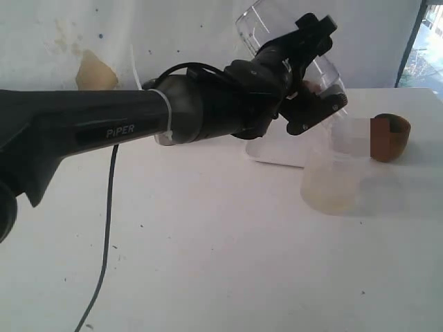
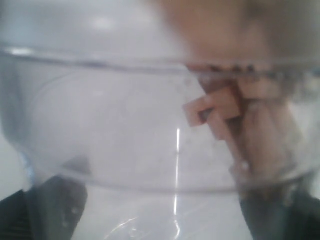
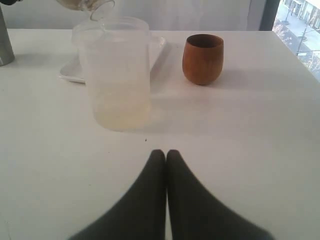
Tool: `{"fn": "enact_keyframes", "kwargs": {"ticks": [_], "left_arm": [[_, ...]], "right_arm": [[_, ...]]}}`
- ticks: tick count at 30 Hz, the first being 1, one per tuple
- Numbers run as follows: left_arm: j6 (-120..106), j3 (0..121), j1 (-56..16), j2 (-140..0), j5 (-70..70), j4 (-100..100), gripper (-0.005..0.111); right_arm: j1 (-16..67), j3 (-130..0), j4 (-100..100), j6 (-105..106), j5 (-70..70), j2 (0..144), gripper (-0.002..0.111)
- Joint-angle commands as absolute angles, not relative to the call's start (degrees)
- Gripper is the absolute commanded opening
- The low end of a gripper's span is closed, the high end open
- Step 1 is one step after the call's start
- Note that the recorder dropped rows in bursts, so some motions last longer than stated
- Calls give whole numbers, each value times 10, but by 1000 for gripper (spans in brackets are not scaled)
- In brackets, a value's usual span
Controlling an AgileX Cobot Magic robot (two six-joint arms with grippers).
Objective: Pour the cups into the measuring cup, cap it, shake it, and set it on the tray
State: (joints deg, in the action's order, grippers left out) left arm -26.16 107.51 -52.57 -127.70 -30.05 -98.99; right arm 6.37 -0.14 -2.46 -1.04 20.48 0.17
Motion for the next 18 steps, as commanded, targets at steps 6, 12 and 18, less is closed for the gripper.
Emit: {"fn": "enact_keyframes", "kwargs": {"ticks": [6,12,18], "left_arm": [[-334,1081,-539,-1264,-315,-999,0],[-341,1081,-539,-1264,-315,-999,0],[-341,1081,-539,-1264,-315,-999,0]], "right_arm": [[63,0,-28,-13,200,0,0],[63,0,-28,-13,200,0,0],[63,0,-28,-13,200,0,0]]}}
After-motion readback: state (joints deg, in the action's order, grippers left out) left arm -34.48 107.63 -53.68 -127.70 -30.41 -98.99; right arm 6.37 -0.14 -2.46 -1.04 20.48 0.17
